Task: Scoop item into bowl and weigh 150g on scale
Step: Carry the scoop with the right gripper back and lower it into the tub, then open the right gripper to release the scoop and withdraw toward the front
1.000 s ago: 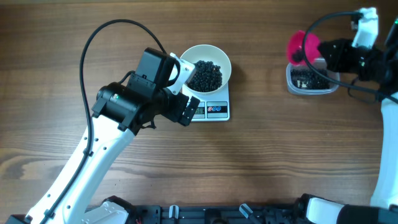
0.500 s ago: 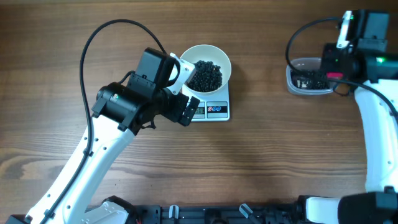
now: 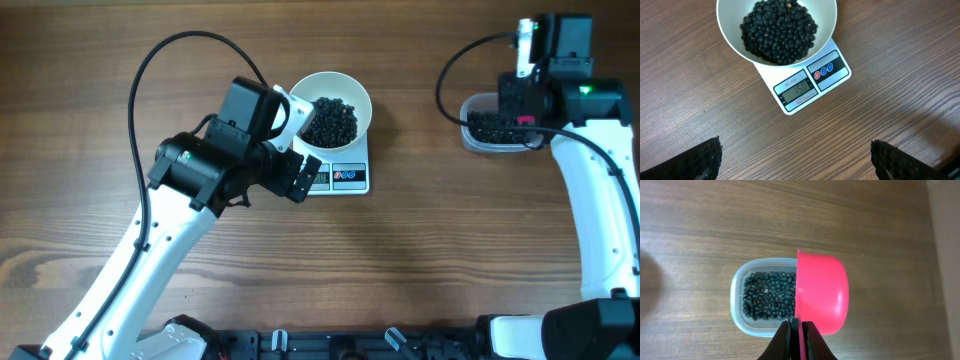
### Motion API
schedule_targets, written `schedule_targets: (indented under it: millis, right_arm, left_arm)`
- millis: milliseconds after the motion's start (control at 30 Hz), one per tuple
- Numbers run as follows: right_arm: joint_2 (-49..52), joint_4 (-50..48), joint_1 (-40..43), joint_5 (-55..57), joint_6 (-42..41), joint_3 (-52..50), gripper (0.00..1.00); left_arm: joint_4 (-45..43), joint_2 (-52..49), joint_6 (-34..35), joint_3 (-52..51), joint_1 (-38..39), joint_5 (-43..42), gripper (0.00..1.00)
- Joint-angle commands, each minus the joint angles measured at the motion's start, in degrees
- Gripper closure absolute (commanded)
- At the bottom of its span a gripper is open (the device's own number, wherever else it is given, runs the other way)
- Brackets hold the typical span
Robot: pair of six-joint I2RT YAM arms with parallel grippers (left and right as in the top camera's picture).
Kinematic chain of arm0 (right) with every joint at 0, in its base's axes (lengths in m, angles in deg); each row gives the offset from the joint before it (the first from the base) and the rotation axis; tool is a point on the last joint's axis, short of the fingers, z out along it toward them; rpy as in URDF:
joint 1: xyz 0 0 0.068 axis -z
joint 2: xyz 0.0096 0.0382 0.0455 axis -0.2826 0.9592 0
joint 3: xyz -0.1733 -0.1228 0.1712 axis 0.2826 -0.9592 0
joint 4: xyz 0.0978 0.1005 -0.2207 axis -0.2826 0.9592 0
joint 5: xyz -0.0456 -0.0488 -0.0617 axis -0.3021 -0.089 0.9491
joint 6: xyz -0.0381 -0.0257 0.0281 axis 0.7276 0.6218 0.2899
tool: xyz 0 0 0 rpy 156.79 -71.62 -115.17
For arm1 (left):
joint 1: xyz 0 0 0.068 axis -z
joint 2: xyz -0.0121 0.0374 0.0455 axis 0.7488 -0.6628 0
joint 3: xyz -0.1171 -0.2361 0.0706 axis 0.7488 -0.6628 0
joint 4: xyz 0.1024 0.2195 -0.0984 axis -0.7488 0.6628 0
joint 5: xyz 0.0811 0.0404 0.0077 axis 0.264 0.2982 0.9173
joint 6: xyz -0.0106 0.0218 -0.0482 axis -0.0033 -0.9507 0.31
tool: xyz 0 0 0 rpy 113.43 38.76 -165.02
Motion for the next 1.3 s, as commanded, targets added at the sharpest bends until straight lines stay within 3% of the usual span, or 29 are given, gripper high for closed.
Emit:
schedule_targets:
  millis: [0, 200, 233, 367, 500, 600, 733, 867, 1000, 1167, 1200, 1233, 1267]
  right_arm:
    - [0.3, -0.5, -1.2, 2.7, 4.2, 0.3, 0.96]
    - [0.3, -0.1, -1.2, 2.6, 3.5, 0.3, 0.96]
    - [0.3, 0.6, -1.2, 1.9, -0.7, 0.3, 0.96]
    - [-3.7, 1.3, 2.2, -18.4, -8.5, 0.3, 0.96]
    - [-11.1, 1.9, 8.3, -41.0, -7.9, -1.2, 0.96]
    - [-13.5, -2.1, 12.5, -55.6, -10.1, -13.4, 0.96]
    - [-15.5, -14.5, 20.6, -55.3, -21.7, -23.1, 0.96]
    - [-15.3, -19.7, 26.4, -43.5, -32.1, -24.4, 0.96]
    - [-13.6, -29.2, 26.4, -42.3, -37.0, -29.2, 0.96]
    - [-7.5, -30.8, 26.4, -41.0, -39.8, -30.5, 0.96]
    - [-7.0, -30.7, 26.4, -41.0, -39.8, -30.5, 0.93]
    - [-6.9, -30.8, 26.4, -41.0, -39.7, -30.5, 0.68]
    - [-7.0, -30.8, 26.4, -41.0, -39.4, -30.5, 0.55]
  left_arm:
    - [-0.1, 0.3, 0.1, -0.2, -0.2, 0.3, 0.00]
    - [-0.1, 0.3, 0.1, -0.2, -0.2, 0.3, 0.00]
    - [-0.1, 0.3, 0.1, -0.2, -0.2, 0.3, 0.00]
    - [-0.1, 0.3, 0.2, -0.2, -0.2, 0.3, 0.00]
    - [-0.1, 0.3, 0.2, -0.2, -0.2, 0.3, 0.00]
    - [-0.1, 0.3, 0.2, -0.2, -0.2, 0.3, 0.00]
    - [-0.1, 0.3, 0.1, -0.2, -0.2, 0.3, 0.00]
    - [-0.1, 0.3, 0.1, -0.2, -0.2, 0.3, 0.00]
    - [-0.1, 0.3, 0.2, -0.2, -0.2, 0.3, 0.00]
    - [-0.1, 0.3, 0.1, -0.2, -0.2, 0.3, 0.00]
    - [-0.1, 0.3, 0.1, -0.2, -0.2, 0.3, 0.00]
    - [-0.1, 0.3, 0.2, -0.2, -0.2, 0.3, 0.00]
    - [-0.1, 0.3, 0.1, -0.2, -0.2, 0.3, 0.00]
